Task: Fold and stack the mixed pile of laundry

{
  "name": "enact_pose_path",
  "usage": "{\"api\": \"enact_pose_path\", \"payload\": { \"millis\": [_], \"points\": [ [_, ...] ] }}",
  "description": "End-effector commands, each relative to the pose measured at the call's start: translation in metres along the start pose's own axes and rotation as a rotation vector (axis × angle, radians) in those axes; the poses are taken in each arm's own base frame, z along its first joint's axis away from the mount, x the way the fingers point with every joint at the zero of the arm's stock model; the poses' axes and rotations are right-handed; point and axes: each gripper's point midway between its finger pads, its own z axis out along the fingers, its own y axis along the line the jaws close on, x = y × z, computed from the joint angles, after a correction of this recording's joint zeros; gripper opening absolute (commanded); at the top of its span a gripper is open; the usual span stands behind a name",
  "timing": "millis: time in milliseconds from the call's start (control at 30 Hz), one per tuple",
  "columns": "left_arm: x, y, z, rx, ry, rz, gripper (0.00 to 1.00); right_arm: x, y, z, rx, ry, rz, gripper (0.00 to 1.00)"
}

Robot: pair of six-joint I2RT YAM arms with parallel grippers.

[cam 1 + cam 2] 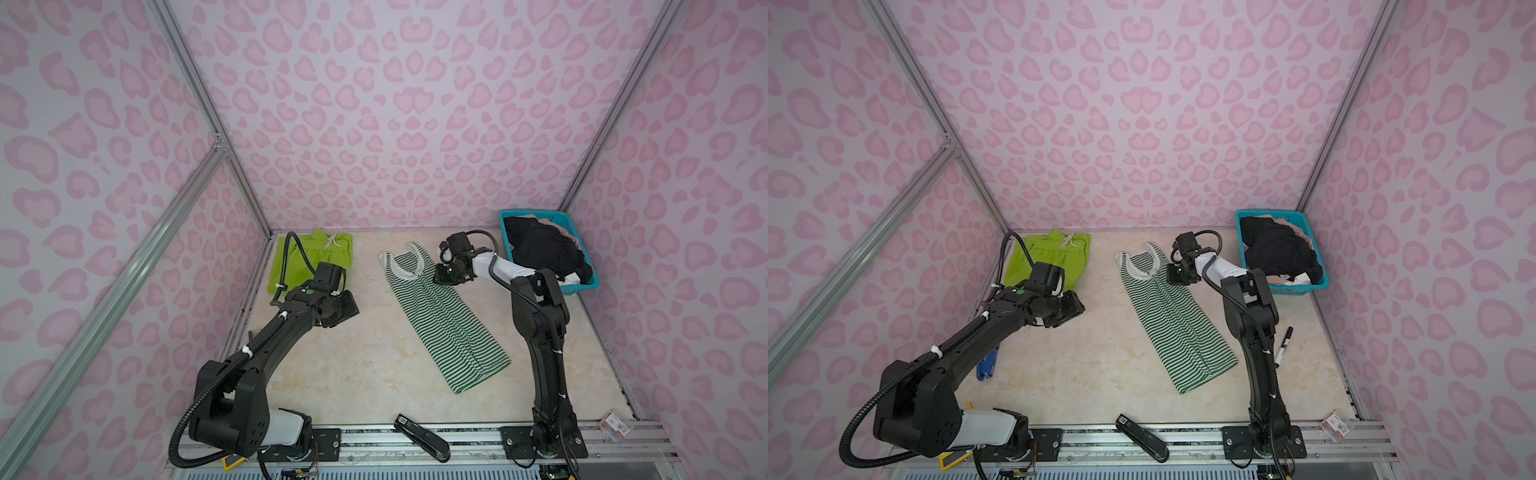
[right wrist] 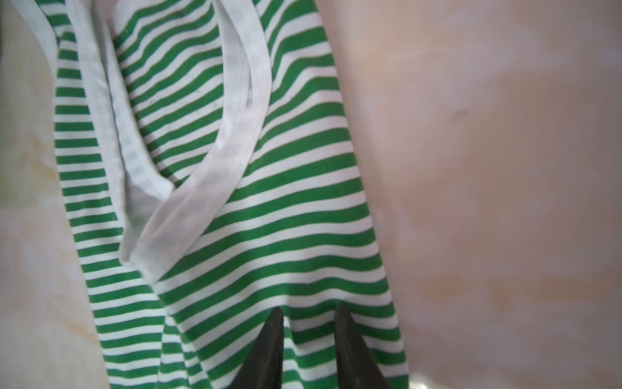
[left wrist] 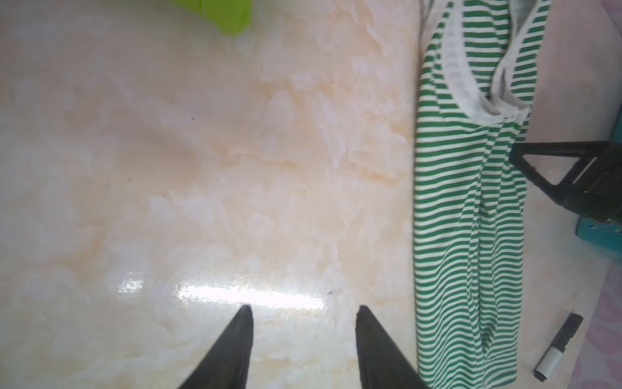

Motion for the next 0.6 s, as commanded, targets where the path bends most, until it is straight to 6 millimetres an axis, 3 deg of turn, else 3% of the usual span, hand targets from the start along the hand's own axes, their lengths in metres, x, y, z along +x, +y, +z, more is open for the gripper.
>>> {"api": "enact_pose_path", "payload": {
  "millis": [0,100,267,400,567],
  "points": [
    [0.005,-0.005,0.002,0.02,0.013,0.05,0.52,0.038,-0.06,-0.009,0.262,0.102,0.085,0.3],
    [0.009,-0.014,0.008,0.027,0.034,0.085,0.52,0.029,-0.053,-0.029,0.298,0.057,0.026,0.31],
    [0.015,-0.028,0.017,0.029,0.056,0.121,0.52,0.012,-0.02,-0.051,0.237,-0.011,-0.038,0.32],
    [0.019,-0.032,0.018,0.037,0.057,0.124,0.51,0.005,-0.015,-0.045,0.205,-0.003,-0.029,0.24],
    [0.025,-0.025,0.015,0.022,0.056,0.122,0.51,0.001,-0.007,-0.023,0.131,0.017,-0.009,0.1]
  ]
}}
